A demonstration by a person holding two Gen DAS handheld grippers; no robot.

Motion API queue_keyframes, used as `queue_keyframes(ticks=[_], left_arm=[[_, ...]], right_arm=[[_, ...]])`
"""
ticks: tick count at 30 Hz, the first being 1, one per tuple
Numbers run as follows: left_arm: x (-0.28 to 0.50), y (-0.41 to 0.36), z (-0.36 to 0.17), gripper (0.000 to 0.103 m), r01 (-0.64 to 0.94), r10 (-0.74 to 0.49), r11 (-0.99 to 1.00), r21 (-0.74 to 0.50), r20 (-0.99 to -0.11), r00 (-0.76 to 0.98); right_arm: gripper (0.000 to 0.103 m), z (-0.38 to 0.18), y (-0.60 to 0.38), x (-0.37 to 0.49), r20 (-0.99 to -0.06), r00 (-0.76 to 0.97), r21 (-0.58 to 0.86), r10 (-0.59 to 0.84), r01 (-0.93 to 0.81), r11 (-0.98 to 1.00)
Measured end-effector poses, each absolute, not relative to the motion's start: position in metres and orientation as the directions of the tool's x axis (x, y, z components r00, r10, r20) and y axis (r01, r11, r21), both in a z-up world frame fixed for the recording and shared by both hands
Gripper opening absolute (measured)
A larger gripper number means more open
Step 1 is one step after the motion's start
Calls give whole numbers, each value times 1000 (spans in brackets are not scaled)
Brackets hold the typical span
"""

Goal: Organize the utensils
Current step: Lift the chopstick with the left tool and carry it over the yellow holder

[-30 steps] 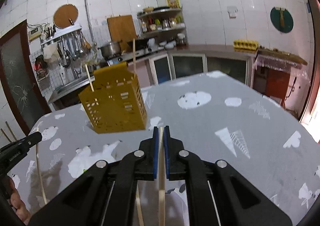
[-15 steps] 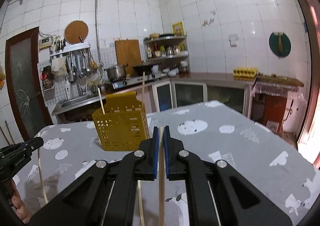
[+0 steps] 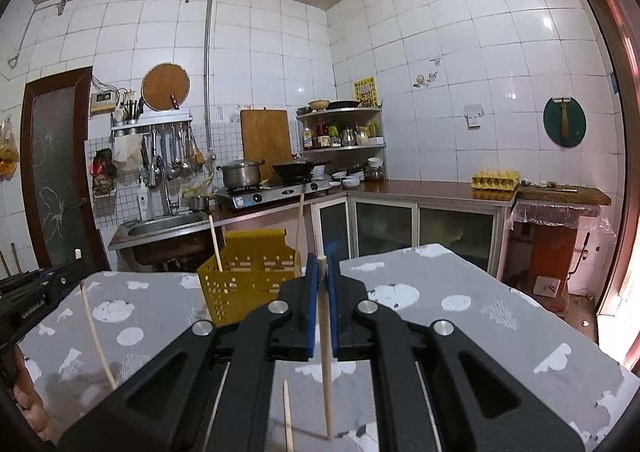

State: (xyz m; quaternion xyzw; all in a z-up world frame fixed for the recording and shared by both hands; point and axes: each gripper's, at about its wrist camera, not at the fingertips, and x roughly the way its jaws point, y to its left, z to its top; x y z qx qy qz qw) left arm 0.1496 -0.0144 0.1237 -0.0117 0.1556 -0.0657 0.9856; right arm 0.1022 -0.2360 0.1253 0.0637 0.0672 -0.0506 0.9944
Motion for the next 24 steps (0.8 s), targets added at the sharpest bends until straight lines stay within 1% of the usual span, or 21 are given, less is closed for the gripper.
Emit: queue_keyframes(ticks=[9,13,17,19,24], left_arm=[[188,-17,162,5,126,-141,989,-77,-241,960],[202,-25,186,5,133,-145,988,-72,-194,970],[218,-34,216,5,146,-156,986,-78,-139,978],[228,-40,232,5,146,-152,987,-70,-98,984],[255,-56,259,5,154,-157,986,-72,-38,987]], right_arm=[[5,161,-233,133,-87,993,125,-78,89,988],[5,177,-232,146,-62,996,125,-71,79,989],[5,202,-228,162,-14,997,122,-71,72,990],[5,214,-226,171,12,997,123,-73,71,990],[5,243,-220,202,62,996,144,-60,50,988]])
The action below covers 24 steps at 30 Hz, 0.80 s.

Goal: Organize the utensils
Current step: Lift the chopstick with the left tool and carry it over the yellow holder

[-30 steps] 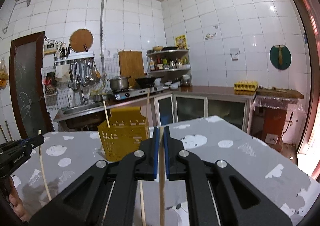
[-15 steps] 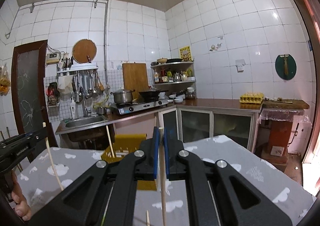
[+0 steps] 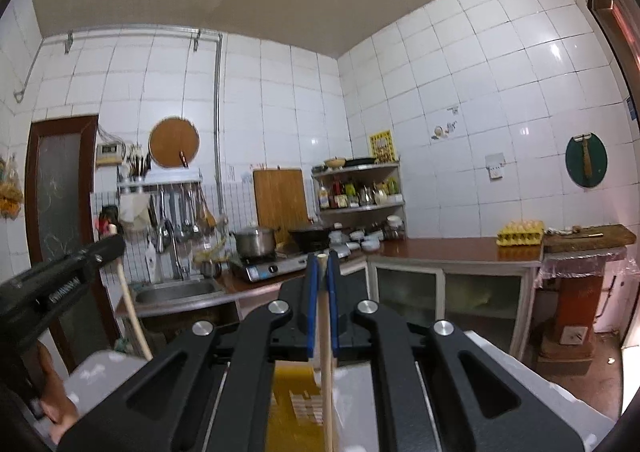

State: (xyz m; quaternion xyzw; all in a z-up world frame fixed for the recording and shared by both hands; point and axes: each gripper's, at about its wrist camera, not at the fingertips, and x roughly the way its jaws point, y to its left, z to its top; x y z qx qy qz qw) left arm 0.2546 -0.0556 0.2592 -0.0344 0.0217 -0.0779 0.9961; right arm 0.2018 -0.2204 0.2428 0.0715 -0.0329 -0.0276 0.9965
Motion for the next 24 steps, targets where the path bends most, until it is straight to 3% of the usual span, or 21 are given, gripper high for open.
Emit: queue_keyframes(ticks=[4,9,19,24], left_arm=[[282,-72,266,5,155,-155,987,-47,-10,988],[326,-78,244,5,151,-152,988,-36,-40,988],[403,-67,146,5,132,-145,989,-68,-242,960],[399,-51,142,9,120,-144,988,-98,-289,946]], right_arm=[[5,254,-217,233,89,995,150,-47,34,988],[5,240,-216,272,68,997,162,-37,25,986],[5,165,-222,331,-97,995,144,-14,28,989],[7,151,-233,330,-165,986,169,-8,36,985]])
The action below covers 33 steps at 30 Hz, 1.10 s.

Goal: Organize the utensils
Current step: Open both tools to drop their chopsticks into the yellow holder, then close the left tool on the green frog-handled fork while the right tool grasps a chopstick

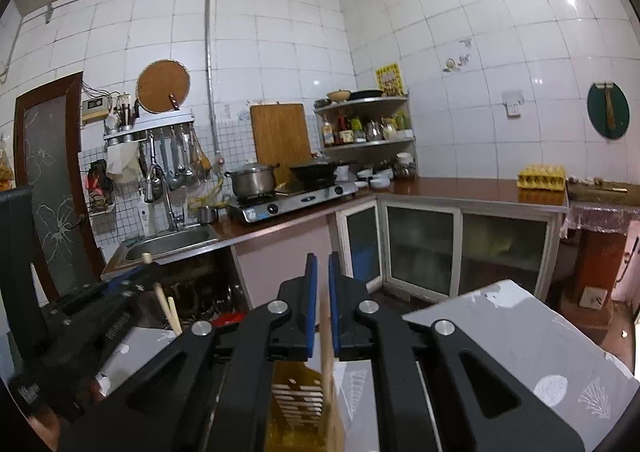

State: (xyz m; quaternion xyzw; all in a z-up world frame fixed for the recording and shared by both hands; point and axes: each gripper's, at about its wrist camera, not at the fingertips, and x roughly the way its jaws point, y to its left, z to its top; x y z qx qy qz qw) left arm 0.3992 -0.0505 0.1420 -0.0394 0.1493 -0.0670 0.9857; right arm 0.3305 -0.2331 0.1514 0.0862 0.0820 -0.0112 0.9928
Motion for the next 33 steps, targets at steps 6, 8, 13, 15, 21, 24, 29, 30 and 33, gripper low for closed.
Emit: queue_keyframes(ticks=[6,8,13,15,21,24,29,30,33], left_arm=[[352,-25,176,73,74,-98,992,-104,-251,963],[332,-21,185,83,57,-75,995,-81,-242,967],[284,-3,189,98,37,-55,996,-83,-233,971],[269,1,182,98,34,-51,997,-70,-252,966],[247,5,145,98,12,-19,1000,-23,-357,934],[236,7,118,98,0,-10,1000,-23,-415,910],[230,10,73,98,-2,-17,999,-37,-519,854],[230,11,66,98,-12,-12,999,-41,-539,842],[232,9,39,98,-49,28,999,-19,-600,799]], right_arm=[[60,168,-260,292,-189,979,170,-71,103,980],[60,175,-264,277,-199,976,159,-84,117,980],[72,179,-274,232,-208,972,143,-105,137,980],[73,172,-273,213,-215,971,128,-107,137,982],[75,138,-266,184,-290,952,111,-97,134,985],[75,116,-261,180,-334,939,106,-86,128,986],[75,75,-252,178,-407,910,93,-74,122,988],[75,67,-251,179,-423,904,93,-71,121,988],[75,45,-245,183,-466,883,83,-65,117,990]])
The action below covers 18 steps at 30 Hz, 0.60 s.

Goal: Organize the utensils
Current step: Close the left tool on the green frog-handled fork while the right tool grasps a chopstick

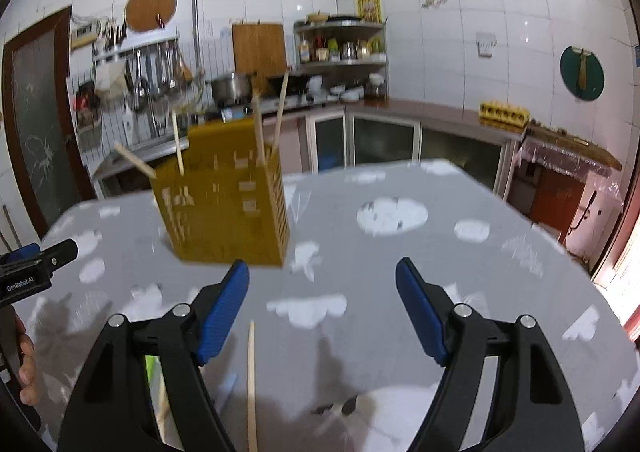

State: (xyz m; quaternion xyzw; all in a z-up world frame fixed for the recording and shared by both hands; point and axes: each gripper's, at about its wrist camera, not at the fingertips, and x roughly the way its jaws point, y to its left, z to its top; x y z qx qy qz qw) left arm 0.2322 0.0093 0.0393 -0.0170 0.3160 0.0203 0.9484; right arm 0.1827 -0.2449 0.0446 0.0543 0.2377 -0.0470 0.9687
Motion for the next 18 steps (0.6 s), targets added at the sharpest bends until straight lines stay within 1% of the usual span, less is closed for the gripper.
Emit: queue_keyframes(ticks=[3,10,14,17,18], left_arm=[[235,6,21,98,-37,18,999,-16,-647,763],[234,-6,-9,98,-17,22,1000,15,-693,721],[236,-8,-20,98,-28,35,999,22,-717,696],[239,-7,-23,98,-28,32,999,17,-732,680],[240,-7,-24,98,-30,31,999,14,-737,675]], right_arm=[[75,24,-237,190,-516,855,66,-58,107,992],[74,-8,-215,217,-644,761,-14,-74,85,996],[72,-18,-206,229,-686,726,-22,-54,53,998],[61,-21,-197,236,-702,710,-48,-58,34,998],[55,-23,-195,238,-709,703,-52,-57,28,998]])
